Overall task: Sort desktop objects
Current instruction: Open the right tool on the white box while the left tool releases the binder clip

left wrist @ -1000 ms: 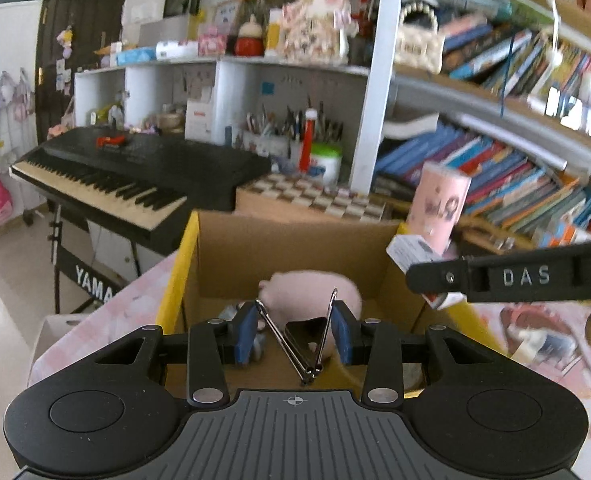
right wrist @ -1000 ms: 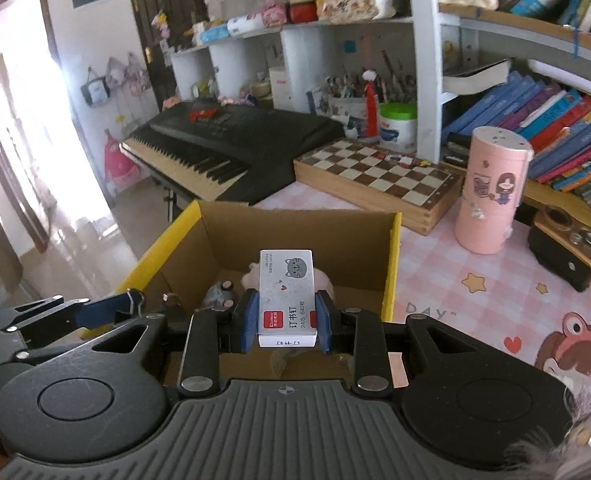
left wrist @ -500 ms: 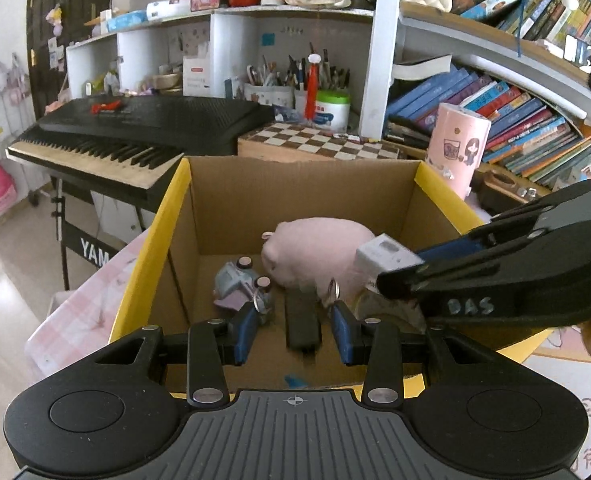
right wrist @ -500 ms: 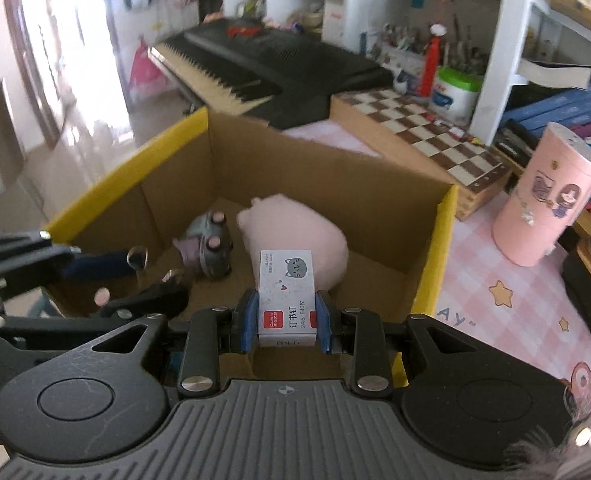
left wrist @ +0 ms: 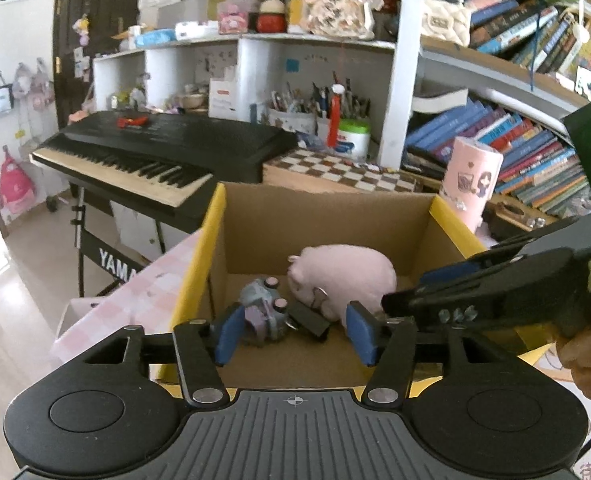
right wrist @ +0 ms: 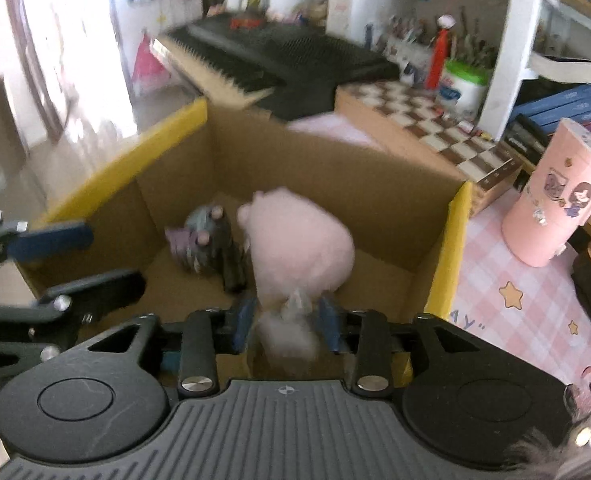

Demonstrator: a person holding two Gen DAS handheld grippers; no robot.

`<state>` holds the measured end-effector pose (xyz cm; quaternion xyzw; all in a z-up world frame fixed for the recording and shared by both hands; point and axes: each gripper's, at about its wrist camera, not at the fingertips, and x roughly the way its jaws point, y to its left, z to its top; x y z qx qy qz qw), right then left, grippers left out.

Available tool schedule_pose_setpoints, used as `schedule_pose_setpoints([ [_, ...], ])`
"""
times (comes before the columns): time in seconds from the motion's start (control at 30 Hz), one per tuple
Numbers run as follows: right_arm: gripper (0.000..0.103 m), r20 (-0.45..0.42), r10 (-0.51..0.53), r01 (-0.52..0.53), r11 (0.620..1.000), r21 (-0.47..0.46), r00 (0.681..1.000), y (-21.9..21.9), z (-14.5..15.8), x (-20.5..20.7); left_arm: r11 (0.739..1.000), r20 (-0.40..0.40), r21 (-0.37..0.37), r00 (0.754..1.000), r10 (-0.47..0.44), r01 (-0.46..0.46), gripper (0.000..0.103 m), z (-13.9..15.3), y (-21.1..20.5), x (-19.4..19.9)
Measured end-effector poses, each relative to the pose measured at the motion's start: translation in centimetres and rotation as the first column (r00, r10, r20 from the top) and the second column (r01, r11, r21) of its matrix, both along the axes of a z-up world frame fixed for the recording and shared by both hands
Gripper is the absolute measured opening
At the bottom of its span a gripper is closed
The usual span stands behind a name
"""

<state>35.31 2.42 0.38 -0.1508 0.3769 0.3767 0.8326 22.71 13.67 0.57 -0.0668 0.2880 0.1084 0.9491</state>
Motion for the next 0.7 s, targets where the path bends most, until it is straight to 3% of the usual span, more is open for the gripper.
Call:
schedule_pose_setpoints([
  [0.43, 0.043, 0.027, -0.12, 0.115, 0.984, 0.135, 0.992, -2.8, 3.3, -2.7, 1.0, 0.12, -0.01, 0.993, 0.004, -0.003, 0.075, 3.1, -0.2, -3.4],
  [0.7, 0.043, 0.072, -0.253, 0.232, 0.947, 0.224, 0.965, -5.9, 5.3, -6.1, 1.0, 0.159, -0.028, 0.987, -0.004, 0.009, 0.078, 3.8, -0.2, -6.1],
])
